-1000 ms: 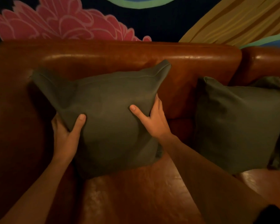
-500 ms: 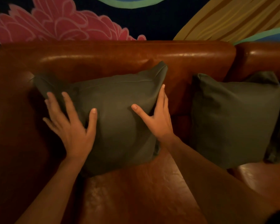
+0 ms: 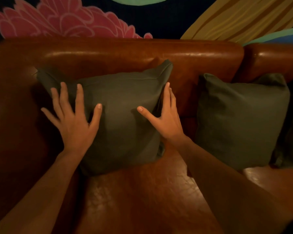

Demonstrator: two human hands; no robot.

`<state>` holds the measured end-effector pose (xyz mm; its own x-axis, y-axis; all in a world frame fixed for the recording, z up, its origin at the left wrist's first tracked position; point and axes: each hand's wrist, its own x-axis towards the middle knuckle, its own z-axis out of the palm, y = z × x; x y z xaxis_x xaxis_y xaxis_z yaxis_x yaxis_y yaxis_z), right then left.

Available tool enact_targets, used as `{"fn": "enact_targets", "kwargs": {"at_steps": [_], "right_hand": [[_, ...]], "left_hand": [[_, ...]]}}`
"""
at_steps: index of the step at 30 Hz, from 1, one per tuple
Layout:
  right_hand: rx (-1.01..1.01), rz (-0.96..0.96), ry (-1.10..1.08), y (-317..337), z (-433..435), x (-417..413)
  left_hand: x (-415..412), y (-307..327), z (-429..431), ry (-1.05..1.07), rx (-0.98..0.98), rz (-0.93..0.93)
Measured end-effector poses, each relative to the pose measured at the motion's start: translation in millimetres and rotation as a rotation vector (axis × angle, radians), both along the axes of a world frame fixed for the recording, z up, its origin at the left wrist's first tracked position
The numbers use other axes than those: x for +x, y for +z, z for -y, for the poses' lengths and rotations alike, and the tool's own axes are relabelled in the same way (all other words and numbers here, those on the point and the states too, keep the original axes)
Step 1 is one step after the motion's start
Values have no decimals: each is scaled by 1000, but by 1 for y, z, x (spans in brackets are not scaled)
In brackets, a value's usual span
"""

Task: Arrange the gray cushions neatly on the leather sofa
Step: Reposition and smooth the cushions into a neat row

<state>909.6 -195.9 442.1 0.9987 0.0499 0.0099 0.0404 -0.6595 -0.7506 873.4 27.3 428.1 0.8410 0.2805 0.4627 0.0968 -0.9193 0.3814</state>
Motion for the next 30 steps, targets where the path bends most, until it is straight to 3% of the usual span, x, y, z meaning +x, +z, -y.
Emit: {"fn": "enact_targets", "kwargs": {"at_steps": [8,16,30], "right_hand": [[-91,123,-6,10,40,-12],[-232,192,-39,10,150,-30],[-349,141,30,17,366,-61]], "left_hand": [[3,21,58,-293,119,85],[3,27,175,-626,73,-157],[-31,24,365,-571,0,-324]]}}
